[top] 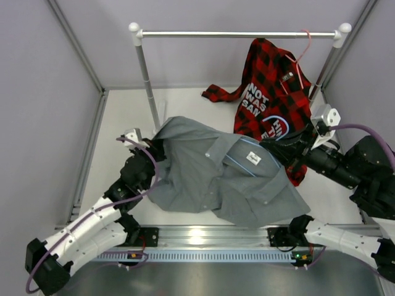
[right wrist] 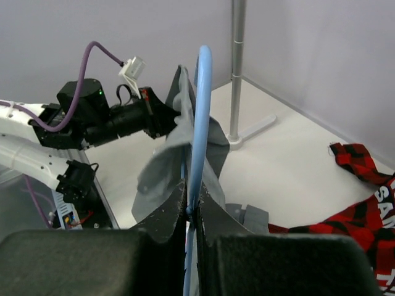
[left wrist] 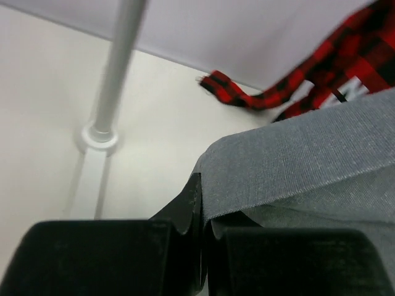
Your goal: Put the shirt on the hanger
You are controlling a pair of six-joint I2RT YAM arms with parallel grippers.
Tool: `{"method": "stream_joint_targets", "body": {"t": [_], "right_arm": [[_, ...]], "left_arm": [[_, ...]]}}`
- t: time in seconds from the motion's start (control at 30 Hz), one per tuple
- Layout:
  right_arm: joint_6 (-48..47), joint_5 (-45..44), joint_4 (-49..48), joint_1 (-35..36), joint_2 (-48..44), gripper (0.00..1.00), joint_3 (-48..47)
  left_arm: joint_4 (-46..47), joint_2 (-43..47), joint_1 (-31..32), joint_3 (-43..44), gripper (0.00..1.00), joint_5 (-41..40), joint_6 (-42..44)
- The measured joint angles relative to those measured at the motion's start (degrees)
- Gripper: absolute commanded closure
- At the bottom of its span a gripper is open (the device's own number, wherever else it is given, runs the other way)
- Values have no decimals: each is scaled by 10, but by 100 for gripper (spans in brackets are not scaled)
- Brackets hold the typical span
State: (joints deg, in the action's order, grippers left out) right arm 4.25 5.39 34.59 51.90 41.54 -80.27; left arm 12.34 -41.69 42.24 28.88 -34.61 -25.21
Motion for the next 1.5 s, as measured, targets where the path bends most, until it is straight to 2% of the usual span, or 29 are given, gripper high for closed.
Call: {"method": "stream_joint_targets", "body": {"t": [0.1,0.2,0.53,0.7,0.73,0.77,0.8,0.83,0.87,1.07,1.13,1.2,1.27,1.37,1.5], "right_arm": [[3,-16,5,0,-15,100,17],[5,-21,10,0,-17,100,23],[7,-21,4,0,41,100,-20],[3,-28,1,0,65,100,-32],[3,-31,2,0,65,100,-32],[3,-34,2,0,66,100,-32],[2,-37,2,0,66,100,-32],[2,-38,2,0,64,100,-32],[2,-40,2,0,64,100,-32],[0,-70,4,0,58,100,-34],[0,-83,6,0,57,100,-34],[0,-88,7,0,58,100,-34],[0,-87,9,0,61,100,-34],[-3,-81,20,0,65,100,-34],[-8,-75,29,0,45,100,-6]], "left_arm": [[-26,4,-66,0,100,5,-49],[-37,4,-116,-1,100,48,-79],[10,29,-130,-9,100,255,-65],[-8,36,-130,10,100,254,-53],[-17,37,-130,12,88,243,-53],[-27,37,-130,14,68,230,-52],[-37,37,-130,15,33,219,-51],[-48,37,-130,17,9,209,-53],[-65,37,-131,20,2,195,-57],[-187,57,-131,92,2,124,-45],[-203,84,-132,133,7,133,-26],[-192,99,-133,173,6,181,0],[-181,80,-135,248,4,303,31],[-164,-43,-135,410,2,529,67],[-151,-219,-131,556,2,774,94]]}}
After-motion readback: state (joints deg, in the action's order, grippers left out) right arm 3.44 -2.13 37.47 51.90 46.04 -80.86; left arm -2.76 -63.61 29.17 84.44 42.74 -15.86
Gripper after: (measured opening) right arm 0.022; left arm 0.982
